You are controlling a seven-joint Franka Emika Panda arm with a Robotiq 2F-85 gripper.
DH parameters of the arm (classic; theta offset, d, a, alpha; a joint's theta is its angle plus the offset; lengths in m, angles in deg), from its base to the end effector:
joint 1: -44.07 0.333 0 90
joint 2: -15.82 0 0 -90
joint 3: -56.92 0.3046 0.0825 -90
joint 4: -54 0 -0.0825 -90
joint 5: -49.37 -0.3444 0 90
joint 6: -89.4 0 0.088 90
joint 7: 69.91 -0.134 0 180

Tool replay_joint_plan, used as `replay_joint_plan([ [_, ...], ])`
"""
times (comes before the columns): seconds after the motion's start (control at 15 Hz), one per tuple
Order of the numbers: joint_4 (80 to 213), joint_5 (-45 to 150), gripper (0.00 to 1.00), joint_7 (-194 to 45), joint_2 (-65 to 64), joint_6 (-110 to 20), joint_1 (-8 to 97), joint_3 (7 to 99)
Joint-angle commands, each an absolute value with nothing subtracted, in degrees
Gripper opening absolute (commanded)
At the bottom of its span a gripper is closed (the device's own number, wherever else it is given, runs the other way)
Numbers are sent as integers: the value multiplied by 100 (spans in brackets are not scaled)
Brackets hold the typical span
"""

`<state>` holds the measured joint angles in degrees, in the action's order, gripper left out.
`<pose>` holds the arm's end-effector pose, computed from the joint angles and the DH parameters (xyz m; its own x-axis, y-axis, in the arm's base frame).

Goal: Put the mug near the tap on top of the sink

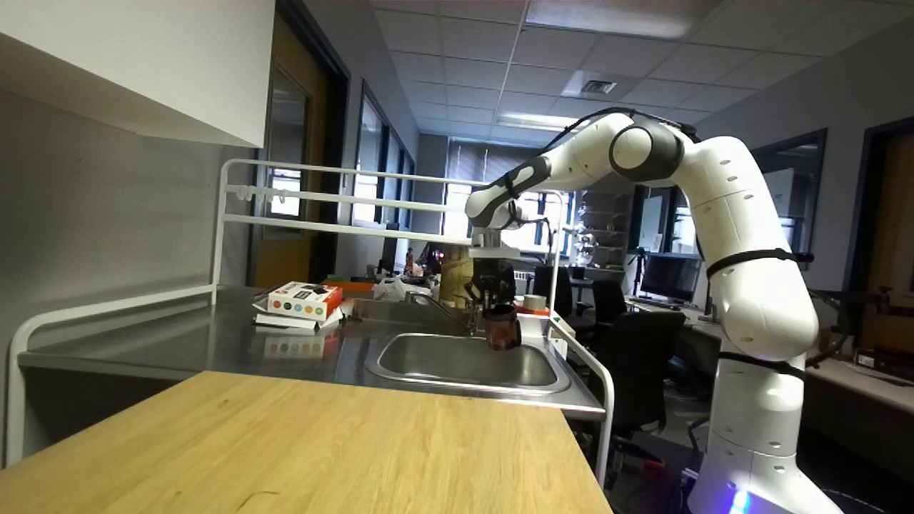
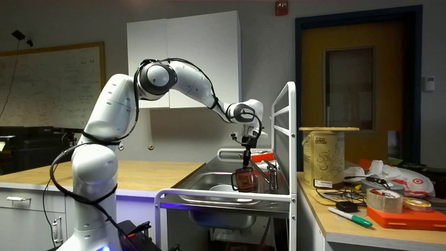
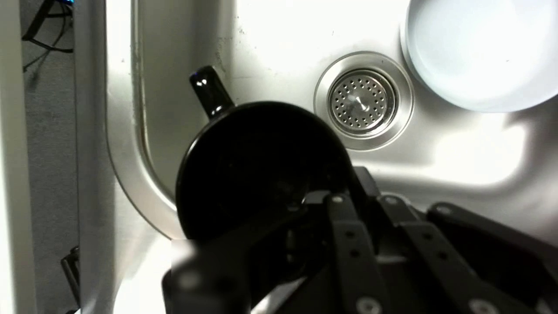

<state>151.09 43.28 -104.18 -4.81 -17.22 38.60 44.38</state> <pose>0.5658 -0.1620 0.3576 0.5715 -0.8045 -0.1616 -0.8036 -0.5886 0.0884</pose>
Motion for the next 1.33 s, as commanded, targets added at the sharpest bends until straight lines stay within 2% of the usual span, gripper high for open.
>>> replay_joint_plan([
  [0.0, 15196, 4270, 5, -10195, 53, -1561, 3663, 4453],
  [0.33, 14907, 3818, 5, -9517, 104, -1781, 3324, 4478],
  [0.8, 14323, 2588, 5, -8451, -651, -1854, 2822, 4555],
  [1.27, 13920, 2485, 5, -8514, -1243, -1735, 2612, 4543],
])
